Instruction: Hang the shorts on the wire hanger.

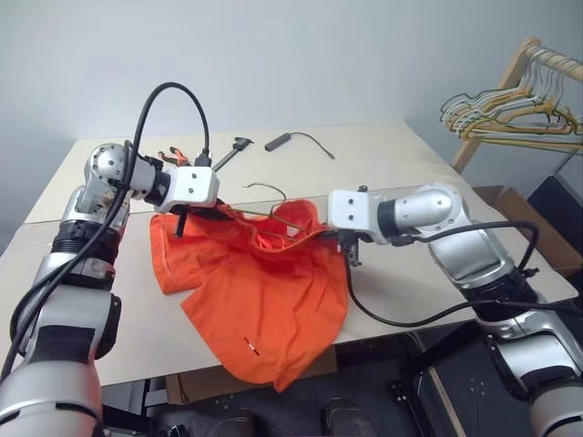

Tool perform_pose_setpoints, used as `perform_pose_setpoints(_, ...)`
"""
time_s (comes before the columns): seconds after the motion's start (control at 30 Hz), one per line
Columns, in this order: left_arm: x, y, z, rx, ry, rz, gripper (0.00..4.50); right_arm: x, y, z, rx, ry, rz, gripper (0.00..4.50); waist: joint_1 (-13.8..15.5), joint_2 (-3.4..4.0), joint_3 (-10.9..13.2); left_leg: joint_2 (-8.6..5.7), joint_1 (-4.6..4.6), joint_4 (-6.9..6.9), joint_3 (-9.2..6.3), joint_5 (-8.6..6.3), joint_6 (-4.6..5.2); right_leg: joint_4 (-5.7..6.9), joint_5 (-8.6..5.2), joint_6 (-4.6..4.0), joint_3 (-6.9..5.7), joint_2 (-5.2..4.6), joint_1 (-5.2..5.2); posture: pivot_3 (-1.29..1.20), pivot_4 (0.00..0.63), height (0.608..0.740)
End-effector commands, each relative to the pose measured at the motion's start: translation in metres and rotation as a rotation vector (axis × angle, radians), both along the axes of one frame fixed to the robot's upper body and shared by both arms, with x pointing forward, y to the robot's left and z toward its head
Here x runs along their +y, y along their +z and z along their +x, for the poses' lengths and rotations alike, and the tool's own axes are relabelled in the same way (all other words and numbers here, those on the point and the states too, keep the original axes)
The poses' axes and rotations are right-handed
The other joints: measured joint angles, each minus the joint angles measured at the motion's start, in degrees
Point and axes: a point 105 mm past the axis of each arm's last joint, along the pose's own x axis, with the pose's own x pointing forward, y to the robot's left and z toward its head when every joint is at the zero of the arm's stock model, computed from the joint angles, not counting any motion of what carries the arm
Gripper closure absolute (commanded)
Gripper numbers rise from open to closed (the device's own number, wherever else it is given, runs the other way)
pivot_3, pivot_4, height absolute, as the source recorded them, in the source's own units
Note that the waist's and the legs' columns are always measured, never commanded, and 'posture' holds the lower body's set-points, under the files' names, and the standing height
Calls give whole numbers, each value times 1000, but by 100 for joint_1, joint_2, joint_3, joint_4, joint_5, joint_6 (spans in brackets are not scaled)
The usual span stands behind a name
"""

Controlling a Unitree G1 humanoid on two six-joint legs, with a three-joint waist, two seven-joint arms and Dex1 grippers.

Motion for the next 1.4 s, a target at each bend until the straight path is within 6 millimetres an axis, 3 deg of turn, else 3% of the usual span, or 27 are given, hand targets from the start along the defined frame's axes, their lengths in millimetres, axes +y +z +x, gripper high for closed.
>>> perform_pose_setpoints(0.03,-2,12,-1,-40,-5,-48,4488,2,14,3,-78,2,10,3597,-2,0,0,0,0,0,0,0,0,1,0,0,0,0,0,-78,0,740)
perform_pose_setpoints(0.37,1,12,2,-54,30,-68,4488,-2,4,5,57,-72,94,117,-6,0,0,0,-1,0,-1,0,0,1,0,0,-1,1,0,-79,0,740)
perform_pose_setpoints(0.87,2,11,0,-31,23,-75,4488,-18,-4,21,181,-313,296,117,-136,0,0,0,-3,-1,-9,0,-1,4,1,0,-3,-1,2,-92,0,740)
perform_pose_setpoints(1.1,3,11,-2,-23,15,-74,4488,-25,-18,5,294,-271,303,117,-164,0,0,0,-2,-1,-25,0,0,2,1,0,-1,-1,1,-97,0,740)
perform_pose_setpoints(1.27,2,12,-3,-18,10,-75,4488,-26,-31,8,311,-293,308,117,-165,0,0,-1,-1,0,-41,0,0,1,1,1,0,-1,2,-92,0,740)
perform_pose_setpoints(1.4,1,12,-5,-9,1,-82,4488,-21,-30,8,311,-267,344,117,-164,0,0,-1,-1,-1,-43,0,0,2,1,1,0,-1,2,-88,0,740)
